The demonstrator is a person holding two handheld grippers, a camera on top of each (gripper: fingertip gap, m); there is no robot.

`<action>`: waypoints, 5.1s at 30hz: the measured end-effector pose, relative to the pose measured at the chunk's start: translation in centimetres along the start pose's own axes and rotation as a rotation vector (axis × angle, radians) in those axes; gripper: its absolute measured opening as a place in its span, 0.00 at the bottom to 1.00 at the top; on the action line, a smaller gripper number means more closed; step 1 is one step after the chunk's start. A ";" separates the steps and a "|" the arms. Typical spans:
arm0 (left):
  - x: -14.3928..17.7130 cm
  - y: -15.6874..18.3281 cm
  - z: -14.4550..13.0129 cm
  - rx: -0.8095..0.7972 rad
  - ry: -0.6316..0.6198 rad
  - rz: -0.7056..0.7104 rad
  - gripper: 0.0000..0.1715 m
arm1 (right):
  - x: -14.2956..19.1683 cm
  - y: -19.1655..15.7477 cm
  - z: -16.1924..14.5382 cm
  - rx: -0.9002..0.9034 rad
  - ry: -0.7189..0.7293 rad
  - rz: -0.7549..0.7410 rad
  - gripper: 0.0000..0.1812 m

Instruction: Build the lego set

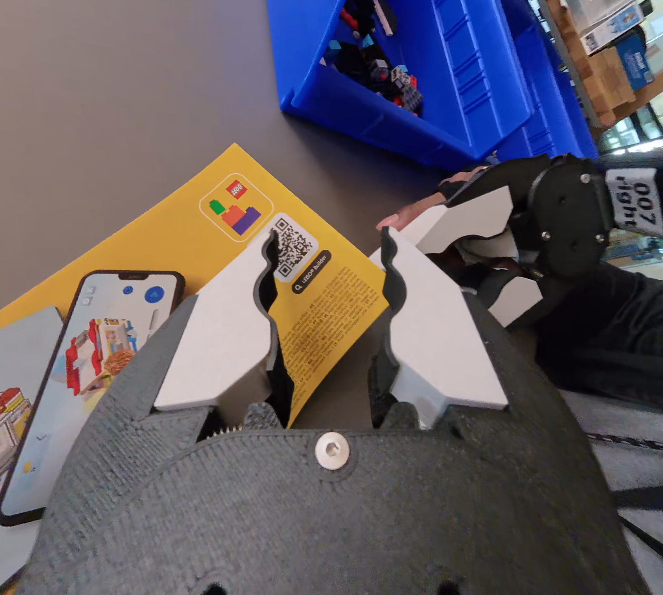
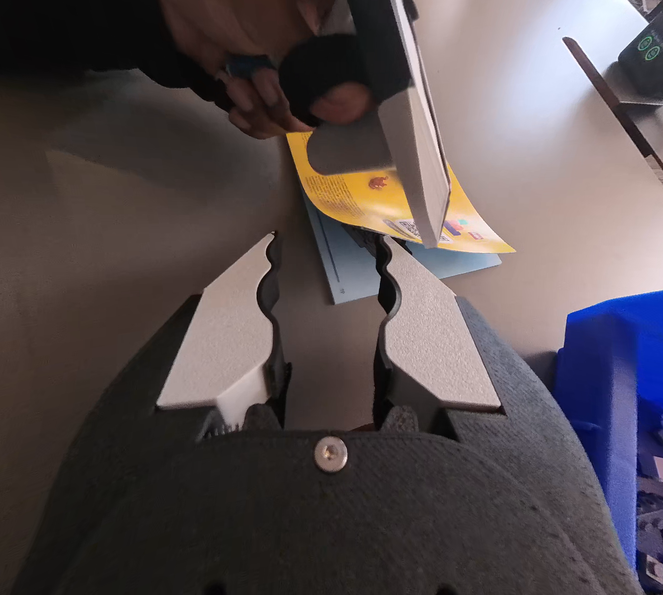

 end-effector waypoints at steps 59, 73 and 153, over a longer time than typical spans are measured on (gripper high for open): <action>0.7 -1.2 -0.6 -0.083 -0.054 0.076 0.28 | -0.6 0.7 -0.8 -0.083 -0.093 -0.015 0.33; 2.7 0.9 -0.6 -0.251 -0.046 -0.007 0.30 | -0.5 1.0 -1.0 -0.127 -0.086 0.020 0.32; 9.4 -0.6 -1.1 -0.244 0.249 0.181 0.00 | 0.2 0.8 -0.3 -0.114 -0.004 0.029 0.34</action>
Point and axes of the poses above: each gripper's, where its closed fingertips meet, x back along the fingers, z out of its top, y = z × x across the jaws, the point moved 5 cm from there along x, back along the fingers, and after that the axes turned 4 degrees about y, right-handed, at the moved point
